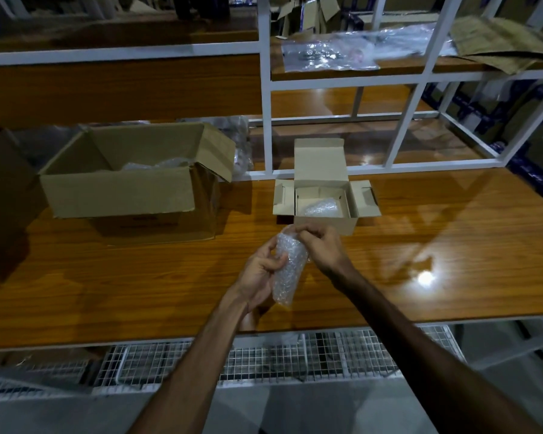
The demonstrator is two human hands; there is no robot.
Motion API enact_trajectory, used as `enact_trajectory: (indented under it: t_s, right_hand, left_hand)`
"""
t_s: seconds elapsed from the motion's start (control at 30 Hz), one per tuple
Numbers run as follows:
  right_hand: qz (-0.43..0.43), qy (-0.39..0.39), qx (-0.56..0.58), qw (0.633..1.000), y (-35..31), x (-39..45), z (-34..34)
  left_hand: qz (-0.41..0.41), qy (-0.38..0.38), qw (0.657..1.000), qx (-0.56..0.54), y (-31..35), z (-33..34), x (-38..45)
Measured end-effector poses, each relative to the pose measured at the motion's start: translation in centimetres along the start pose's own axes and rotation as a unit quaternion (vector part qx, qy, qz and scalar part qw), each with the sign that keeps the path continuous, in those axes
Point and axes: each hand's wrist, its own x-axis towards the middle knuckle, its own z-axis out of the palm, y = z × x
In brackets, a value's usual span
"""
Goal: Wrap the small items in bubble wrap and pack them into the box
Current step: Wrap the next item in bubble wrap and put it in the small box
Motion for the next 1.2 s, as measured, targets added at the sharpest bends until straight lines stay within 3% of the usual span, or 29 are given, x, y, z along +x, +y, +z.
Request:
enact_trajectory:
  t_s: [0.23, 0.47, 0.6, 0.9, 1.07, 1.2]
  right_hand:
    - [-0.113, -0.007, -0.126, 0.985, 0.2, -0.8, -0.7]
    - [-0.081, -0.138, -0.2, 0.967, 0.3, -0.2, -2.7]
    - [-0.078, -0.21, -0.152, 0.963, -1.6, -0.1, -3.8]
    - [-0.062, -0.312, -0.156, 0.935, -1.8, 1.1, -4.9]
    - [-0.002, -0.316, -0.11, 0.942, -1.8, 0.6, -4.6]
    - [-0.033, -0.352, -0.08, 0.932, -1.8, 1.0, -5.6]
  left_hand:
    - [0.008, 0.008, 0.999, -0.03, 0.2, 0.3, -0.1]
    - [-0.006, 0.01, 0.998, -0.06, 0.4, -0.3, -0.4]
    - [-0.018, -0.015, 0.998, -0.064, 0.9, 0.1, -1.2]
    - [-0.032, -0.049, 0.996, -0.063, 1.4, 0.1, -1.8]
    - [-0.035, -0.046, 0.997, -0.058, 1.3, 0.0, -1.4]
    - [-0.046, -0.041, 0.994, -0.096, 1.5, -0.1, -1.5]
